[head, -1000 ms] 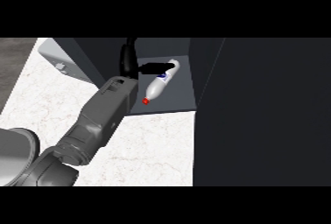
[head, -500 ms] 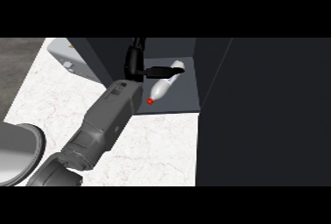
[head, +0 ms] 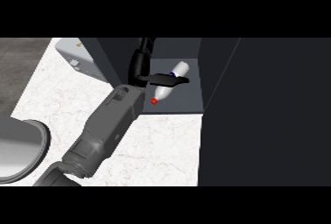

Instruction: Pick up the bottled water, place it into the cabinet and close the cabinet

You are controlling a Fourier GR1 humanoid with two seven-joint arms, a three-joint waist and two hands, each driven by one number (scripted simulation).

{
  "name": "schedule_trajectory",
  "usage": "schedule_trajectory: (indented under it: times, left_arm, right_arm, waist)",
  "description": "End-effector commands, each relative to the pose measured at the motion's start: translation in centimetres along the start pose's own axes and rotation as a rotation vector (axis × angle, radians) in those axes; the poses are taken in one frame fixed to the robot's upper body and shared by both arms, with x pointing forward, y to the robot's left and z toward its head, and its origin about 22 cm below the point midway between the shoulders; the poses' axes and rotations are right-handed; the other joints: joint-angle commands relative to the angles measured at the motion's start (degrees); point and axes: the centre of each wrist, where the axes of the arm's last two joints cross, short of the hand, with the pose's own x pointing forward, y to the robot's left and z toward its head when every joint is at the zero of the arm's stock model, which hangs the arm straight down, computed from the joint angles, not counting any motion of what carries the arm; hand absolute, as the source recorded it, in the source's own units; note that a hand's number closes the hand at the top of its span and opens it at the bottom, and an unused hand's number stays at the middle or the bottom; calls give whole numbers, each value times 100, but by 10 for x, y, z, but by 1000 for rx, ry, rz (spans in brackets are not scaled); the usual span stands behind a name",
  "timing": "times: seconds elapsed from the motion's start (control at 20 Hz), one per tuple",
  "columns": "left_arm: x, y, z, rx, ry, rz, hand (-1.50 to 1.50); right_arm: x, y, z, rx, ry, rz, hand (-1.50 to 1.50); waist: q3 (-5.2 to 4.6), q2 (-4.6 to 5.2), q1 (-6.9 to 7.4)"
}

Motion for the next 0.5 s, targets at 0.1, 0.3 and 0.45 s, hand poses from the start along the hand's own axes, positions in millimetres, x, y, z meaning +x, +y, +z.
schedule_trajectory:
  times: [0.1,0.3,0.45]
  left_arm:
    - [-16,26,38,68,58,106,-150]
    - [-8,35,51,36,62,149,-150]
    - [1,26,66,47,68,191,-150]
  right_arm:
    - [-4,-6,10,-8,11,6,-150]
    - [17,10,13,-10,0,-3,-150]
    - [10,3,10,-26,14,16,-150]
  waist:
    - [-27,-141,318]
    - [-33,-150,336]
    - [-28,-155,401]
